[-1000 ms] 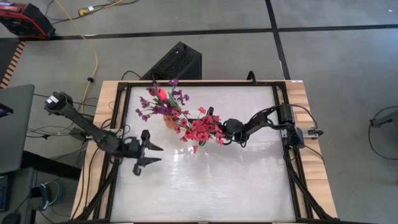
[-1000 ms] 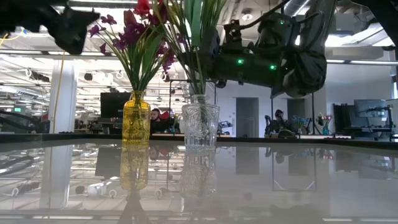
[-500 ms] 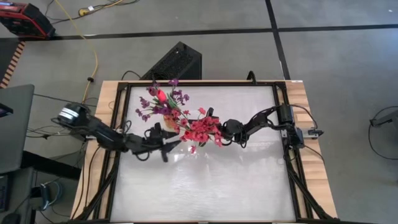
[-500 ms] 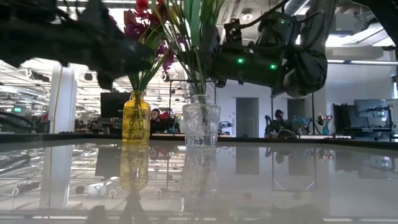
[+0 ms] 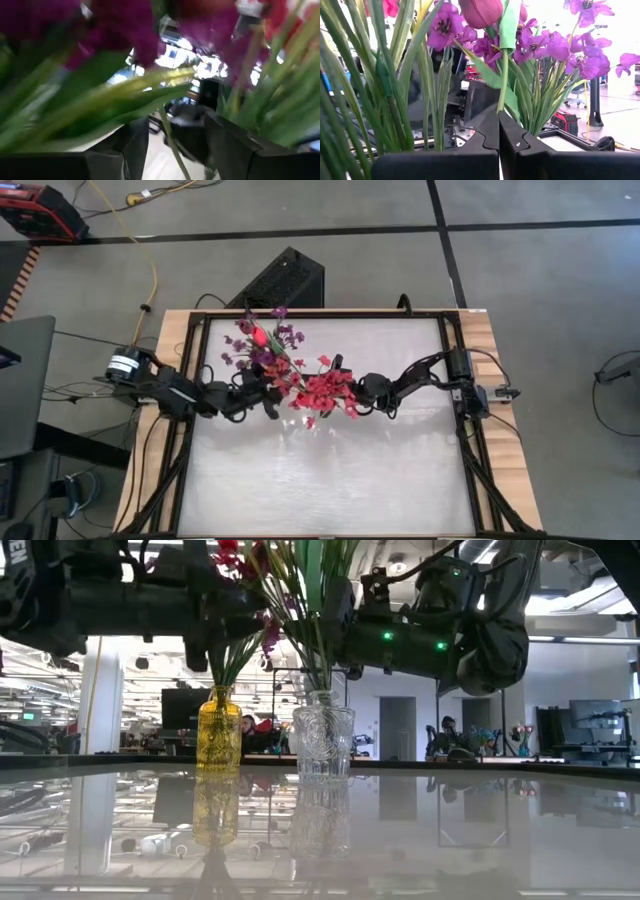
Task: Sort flowers into vase by color
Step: Put the red tulip into the transparent vase
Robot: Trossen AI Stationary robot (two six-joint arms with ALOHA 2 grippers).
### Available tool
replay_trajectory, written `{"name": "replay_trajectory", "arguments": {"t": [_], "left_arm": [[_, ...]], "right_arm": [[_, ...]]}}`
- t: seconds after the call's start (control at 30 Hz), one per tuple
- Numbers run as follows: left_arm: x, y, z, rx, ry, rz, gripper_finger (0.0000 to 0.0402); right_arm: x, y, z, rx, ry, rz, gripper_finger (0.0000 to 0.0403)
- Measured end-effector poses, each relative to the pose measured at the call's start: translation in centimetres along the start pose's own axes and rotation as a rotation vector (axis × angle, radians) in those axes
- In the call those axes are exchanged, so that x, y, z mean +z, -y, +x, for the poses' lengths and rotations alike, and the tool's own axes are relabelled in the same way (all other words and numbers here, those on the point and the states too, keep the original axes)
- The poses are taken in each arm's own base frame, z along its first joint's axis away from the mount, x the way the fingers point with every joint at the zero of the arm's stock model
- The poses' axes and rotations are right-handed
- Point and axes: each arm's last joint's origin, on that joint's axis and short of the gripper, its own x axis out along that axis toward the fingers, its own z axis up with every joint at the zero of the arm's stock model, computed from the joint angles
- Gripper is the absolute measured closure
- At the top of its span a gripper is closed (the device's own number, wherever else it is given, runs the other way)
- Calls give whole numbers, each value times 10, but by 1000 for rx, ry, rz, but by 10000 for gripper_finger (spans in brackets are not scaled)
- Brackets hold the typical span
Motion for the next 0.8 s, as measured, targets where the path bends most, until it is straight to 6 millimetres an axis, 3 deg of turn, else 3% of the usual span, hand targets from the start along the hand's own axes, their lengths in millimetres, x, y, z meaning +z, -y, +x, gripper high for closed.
{"name": "replay_trajectory", "arguments": {"t": [0.33,0.53,0.67,0.8], "left_arm": [[3,-2,23,42,-23,13,221],[5,-1,24,42,-9,19,226],[6,-1,24,42,0,20,266],[5,-1,24,41,-6,31,345]], "right_arm": [[0,0,0,1,0,-5,386],[0,-2,0,7,0,-6,386],[0,-2,0,8,0,-6,381],[0,-3,0,13,-4,-7,339]]}}
